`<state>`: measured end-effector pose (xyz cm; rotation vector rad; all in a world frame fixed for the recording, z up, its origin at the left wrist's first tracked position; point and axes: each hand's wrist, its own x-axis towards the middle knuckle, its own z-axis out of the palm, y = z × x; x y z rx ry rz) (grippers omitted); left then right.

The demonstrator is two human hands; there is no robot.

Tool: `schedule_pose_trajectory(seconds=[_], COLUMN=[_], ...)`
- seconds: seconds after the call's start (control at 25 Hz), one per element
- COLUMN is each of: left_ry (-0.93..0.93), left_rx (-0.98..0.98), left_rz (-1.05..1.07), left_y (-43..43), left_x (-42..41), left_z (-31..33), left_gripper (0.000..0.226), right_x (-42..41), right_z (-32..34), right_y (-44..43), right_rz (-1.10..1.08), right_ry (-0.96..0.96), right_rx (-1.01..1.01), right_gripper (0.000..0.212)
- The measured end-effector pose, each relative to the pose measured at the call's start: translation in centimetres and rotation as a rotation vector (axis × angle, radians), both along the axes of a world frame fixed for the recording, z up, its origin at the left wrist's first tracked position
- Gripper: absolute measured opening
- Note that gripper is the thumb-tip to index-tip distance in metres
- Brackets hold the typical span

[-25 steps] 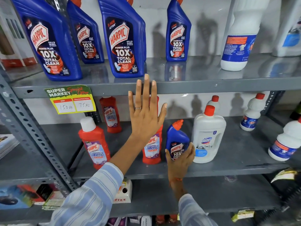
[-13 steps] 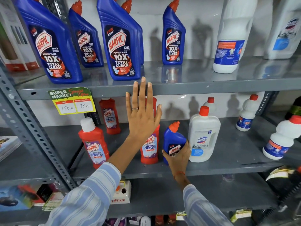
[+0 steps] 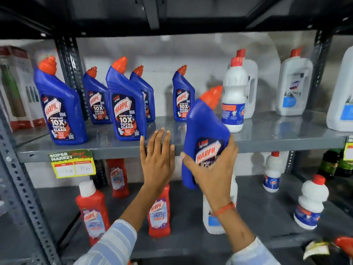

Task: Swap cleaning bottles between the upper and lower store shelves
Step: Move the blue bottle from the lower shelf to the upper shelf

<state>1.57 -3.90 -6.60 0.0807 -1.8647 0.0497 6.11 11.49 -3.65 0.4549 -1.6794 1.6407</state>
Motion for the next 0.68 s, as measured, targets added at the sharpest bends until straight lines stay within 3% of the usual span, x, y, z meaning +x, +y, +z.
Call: schedule_pose_trajectory(seconds=[0.28, 0.52, 0.68], left_ry=[-0.019, -0.009, 0.027], left_rx=[0.014, 0.019, 0.030], left_rz=[0.029, 0.045, 0.029], left_y=[0.2, 0.2, 0.3], left_x=[0.2, 0.2, 0.0], left_z=[-0.2, -0.1, -0.4], left_gripper=[0.052, 0.054, 0.055], right_x=[-5.7, -9.9, -10.8], right_z=[9.3, 9.2, 9.3], right_y=[-1.8, -4.4, -5.3], right_rz=[-0.082, -0.145, -0.163], right_ry=[0.044, -0.094, -0.111], right_rx=[-0.025, 0.163, 0.188], right_gripper=[0.107, 0.108, 0.108])
